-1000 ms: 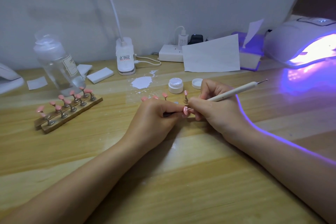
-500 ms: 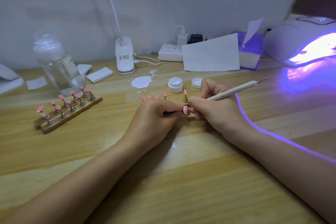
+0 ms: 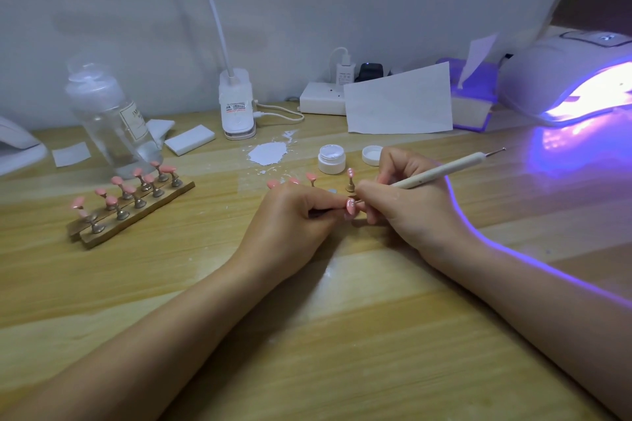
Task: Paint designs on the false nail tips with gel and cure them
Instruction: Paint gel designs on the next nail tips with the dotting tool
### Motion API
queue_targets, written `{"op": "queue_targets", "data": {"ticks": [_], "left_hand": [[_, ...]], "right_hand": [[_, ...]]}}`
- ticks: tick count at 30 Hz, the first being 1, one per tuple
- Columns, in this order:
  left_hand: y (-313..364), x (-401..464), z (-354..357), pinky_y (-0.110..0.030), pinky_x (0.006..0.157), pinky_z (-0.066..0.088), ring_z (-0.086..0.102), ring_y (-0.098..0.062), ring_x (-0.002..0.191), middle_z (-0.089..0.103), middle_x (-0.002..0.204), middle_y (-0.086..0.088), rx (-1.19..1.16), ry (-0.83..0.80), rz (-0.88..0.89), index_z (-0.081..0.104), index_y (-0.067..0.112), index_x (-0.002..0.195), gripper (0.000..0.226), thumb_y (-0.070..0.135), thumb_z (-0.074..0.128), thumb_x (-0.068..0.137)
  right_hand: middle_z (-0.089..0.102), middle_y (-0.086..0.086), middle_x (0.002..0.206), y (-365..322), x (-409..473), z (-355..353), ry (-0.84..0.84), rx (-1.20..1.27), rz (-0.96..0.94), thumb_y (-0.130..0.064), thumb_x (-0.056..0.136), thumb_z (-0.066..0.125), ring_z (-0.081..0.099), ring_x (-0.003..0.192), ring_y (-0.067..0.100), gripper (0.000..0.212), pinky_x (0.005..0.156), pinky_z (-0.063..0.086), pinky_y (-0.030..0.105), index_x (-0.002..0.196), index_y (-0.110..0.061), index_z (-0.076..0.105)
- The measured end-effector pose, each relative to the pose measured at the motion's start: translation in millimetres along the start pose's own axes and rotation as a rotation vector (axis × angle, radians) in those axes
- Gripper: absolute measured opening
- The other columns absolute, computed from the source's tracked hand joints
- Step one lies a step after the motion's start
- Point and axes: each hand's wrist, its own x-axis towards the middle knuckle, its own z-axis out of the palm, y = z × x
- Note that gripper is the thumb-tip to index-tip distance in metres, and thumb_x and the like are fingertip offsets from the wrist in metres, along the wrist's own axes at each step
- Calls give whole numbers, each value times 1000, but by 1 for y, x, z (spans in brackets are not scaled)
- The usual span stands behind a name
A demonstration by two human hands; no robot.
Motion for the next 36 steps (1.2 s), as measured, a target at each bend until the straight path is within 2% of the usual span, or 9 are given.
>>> {"op": "queue_targets", "data": {"ticks": [9, 11, 14, 17, 19, 24, 33, 35, 36], "left_hand": [[0, 0, 0, -12, 55, 34, 37, 17, 59, 70, 73, 14, 12, 5, -1, 75, 19, 88, 14, 10, 66, 83], [1, 0, 0, -13, 54, 32, 35, 14, 56, 64, 60, 14, 25, 7, -1, 75, 19, 87, 14, 11, 65, 83], [1, 0, -1, -11, 54, 32, 35, 13, 55, 65, 63, 15, 35, 10, -3, 75, 19, 87, 14, 10, 65, 83], [2, 1, -1, -9, 52, 29, 35, 14, 52, 59, 56, 17, 48, 15, 3, 75, 18, 87, 14, 9, 66, 83], [2, 1, -1, -9, 52, 28, 34, 12, 51, 55, 49, 19, 53, 17, 3, 75, 19, 87, 14, 9, 66, 83], [3, 1, -1, -7, 52, 29, 37, 17, 52, 61, 68, 24, 44, 15, 13, 75, 15, 89, 14, 7, 66, 83], [2, 1, -1, -13, 52, 30, 33, 11, 55, 58, 51, 8, 44, 14, 4, 75, 18, 87, 14, 10, 66, 83], [2, 1, -1, -11, 53, 30, 35, 14, 56, 67, 62, 6, 38, 7, 15, 75, 17, 87, 14, 8, 65, 83], [3, 1, -1, -8, 53, 29, 36, 18, 56, 68, 71, 13, 35, 7, 20, 75, 16, 88, 14, 7, 65, 83]], "right_hand": [[47, 2, 36, -1, 0, 0, -4, -12, 1, 12, 73, 54, 58, 43, 15, 38, 44, 46, 20, 53, -13, 33], [47, 2, 36, -1, -1, -1, -1, -8, 5, 13, 73, 54, 58, 43, 14, 38, 44, 46, 19, 53, -12, 34], [47, 3, 36, -2, -1, 0, -13, 3, 8, 14, 74, 54, 58, 44, 16, 39, 45, 47, 21, 52, -12, 34], [45, 2, 35, -2, -1, 0, -3, -14, -3, 14, 74, 53, 56, 40, 12, 38, 40, 42, 14, 53, -11, 33], [45, 4, 36, -2, -1, 0, -6, 2, 0, 14, 74, 53, 57, 42, 15, 39, 42, 43, 17, 53, -11, 33], [45, 1, 35, -2, -2, 0, -7, -9, 0, 15, 75, 53, 55, 37, 9, 39, 39, 41, 13, 53, -11, 33], [46, 0, 35, -3, -2, 0, -9, -9, -15, 15, 74, 54, 54, 36, 6, 38, 39, 41, 12, 53, -10, 34], [47, 0, 35, -2, -1, 1, -16, -7, -18, 15, 74, 54, 54, 38, 8, 40, 39, 40, 13, 52, -11, 34], [47, 1, 35, -2, -1, 1, -14, -14, -22, 15, 74, 54, 55, 38, 9, 40, 39, 40, 13, 51, -11, 34]]}}
